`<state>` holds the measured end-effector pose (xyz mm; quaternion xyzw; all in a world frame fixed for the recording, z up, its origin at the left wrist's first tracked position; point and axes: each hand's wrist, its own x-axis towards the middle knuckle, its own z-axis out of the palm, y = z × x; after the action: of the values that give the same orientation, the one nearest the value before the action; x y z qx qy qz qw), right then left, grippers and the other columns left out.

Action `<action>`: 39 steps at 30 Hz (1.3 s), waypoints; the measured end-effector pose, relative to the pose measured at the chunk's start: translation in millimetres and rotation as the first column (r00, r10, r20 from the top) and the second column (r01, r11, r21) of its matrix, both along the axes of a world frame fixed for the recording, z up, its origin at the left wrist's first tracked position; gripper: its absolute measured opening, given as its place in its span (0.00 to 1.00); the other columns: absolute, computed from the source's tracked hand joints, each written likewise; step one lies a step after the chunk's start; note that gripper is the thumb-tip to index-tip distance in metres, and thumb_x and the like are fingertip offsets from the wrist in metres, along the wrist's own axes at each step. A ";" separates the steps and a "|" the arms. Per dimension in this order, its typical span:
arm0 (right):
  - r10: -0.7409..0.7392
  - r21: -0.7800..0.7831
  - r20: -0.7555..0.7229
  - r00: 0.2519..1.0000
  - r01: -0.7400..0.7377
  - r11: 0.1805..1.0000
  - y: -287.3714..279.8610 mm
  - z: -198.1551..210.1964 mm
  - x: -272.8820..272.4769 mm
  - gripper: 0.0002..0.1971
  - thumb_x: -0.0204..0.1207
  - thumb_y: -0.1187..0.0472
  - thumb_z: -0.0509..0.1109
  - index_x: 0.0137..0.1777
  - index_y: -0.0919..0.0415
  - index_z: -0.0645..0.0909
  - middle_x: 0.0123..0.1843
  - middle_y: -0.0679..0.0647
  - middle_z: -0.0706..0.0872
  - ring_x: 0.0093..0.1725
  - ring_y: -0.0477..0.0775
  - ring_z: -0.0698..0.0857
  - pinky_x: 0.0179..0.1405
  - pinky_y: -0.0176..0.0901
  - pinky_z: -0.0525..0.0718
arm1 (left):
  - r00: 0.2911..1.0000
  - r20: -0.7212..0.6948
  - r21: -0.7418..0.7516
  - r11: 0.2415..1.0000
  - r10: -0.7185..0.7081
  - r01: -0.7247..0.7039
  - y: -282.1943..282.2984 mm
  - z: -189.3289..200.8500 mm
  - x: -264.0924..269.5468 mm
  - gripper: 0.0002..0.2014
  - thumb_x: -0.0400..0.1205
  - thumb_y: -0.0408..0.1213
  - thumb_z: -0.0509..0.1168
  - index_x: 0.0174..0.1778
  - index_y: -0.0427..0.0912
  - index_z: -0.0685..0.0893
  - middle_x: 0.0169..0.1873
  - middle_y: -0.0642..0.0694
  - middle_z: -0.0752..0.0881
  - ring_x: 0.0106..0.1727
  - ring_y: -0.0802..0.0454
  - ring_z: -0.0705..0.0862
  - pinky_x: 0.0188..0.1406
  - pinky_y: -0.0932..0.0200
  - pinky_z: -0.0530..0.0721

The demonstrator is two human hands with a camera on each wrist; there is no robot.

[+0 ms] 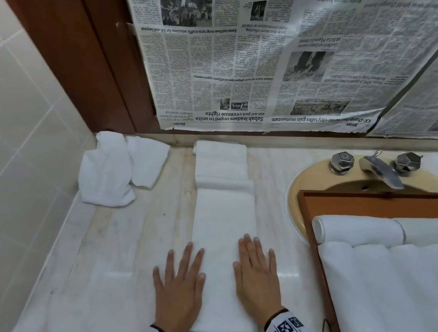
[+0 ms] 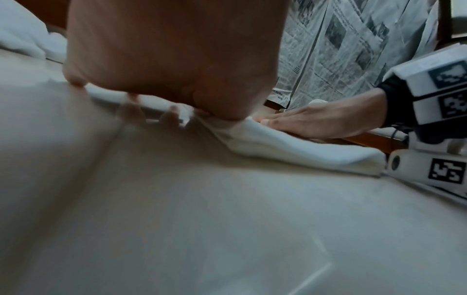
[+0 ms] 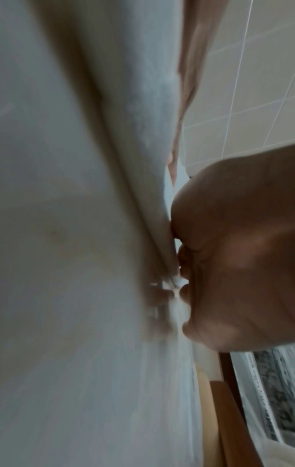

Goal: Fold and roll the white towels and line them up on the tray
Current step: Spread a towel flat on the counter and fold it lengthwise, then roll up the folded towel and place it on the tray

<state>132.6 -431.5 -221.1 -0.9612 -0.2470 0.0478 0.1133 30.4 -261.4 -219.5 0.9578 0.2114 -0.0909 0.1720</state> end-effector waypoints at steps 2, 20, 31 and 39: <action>0.113 0.020 0.023 0.993 -0.113 0.993 7.6 -0.9 -25.3 0.28 0.85 0.49 0.51 0.83 0.59 0.69 0.84 0.52 0.68 0.82 0.54 0.70 0.77 0.59 0.59 | 1.000 0.007 -0.012 1.000 -0.027 0.027 -12.1 -1.8 -8.3 0.27 0.89 0.58 0.43 0.87 0.66 0.55 0.87 0.64 0.53 0.87 0.46 0.53 0.77 0.31 0.49; 0.151 -0.025 -0.076 0.986 -0.153 0.988 -31.2 -10.8 -76.8 0.29 0.90 0.45 0.40 0.89 0.53 0.53 0.89 0.46 0.53 0.87 0.49 0.54 0.81 0.59 0.50 | 0.984 0.053 0.006 0.985 -0.172 0.171 -12.6 2.0 -52.6 0.26 0.90 0.57 0.39 0.86 0.70 0.43 0.85 0.68 0.40 0.88 0.50 0.40 0.81 0.30 0.36; 0.305 0.118 -0.091 0.948 -0.294 0.949 -70.7 25.3 -92.7 0.18 0.74 0.51 0.66 0.61 0.55 0.81 0.62 0.50 0.80 0.58 0.52 0.80 0.52 0.46 0.84 | 0.882 0.223 -0.126 0.885 -0.414 0.448 1.1 18.6 -71.3 0.23 0.77 0.58 0.61 0.65 0.53 0.82 0.64 0.55 0.79 0.63 0.50 0.78 0.63 0.49 0.77; 0.368 -0.085 0.160 0.916 -0.358 0.930 -52.7 13.5 -82.1 0.05 0.66 0.68 0.68 0.42 0.61 0.80 0.41 0.57 0.83 0.39 0.58 0.81 0.30 0.47 0.81 | 0.935 0.004 0.123 0.928 -0.354 0.351 -34.1 33.1 -60.9 0.22 0.77 0.62 0.63 0.60 0.53 0.79 0.56 0.51 0.79 0.55 0.45 0.79 0.46 0.48 0.80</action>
<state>50.5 -484.2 -207.7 -0.9019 -0.4285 -0.0093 0.0545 -30.5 -295.5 -186.4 0.9900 0.0387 -0.0947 0.0976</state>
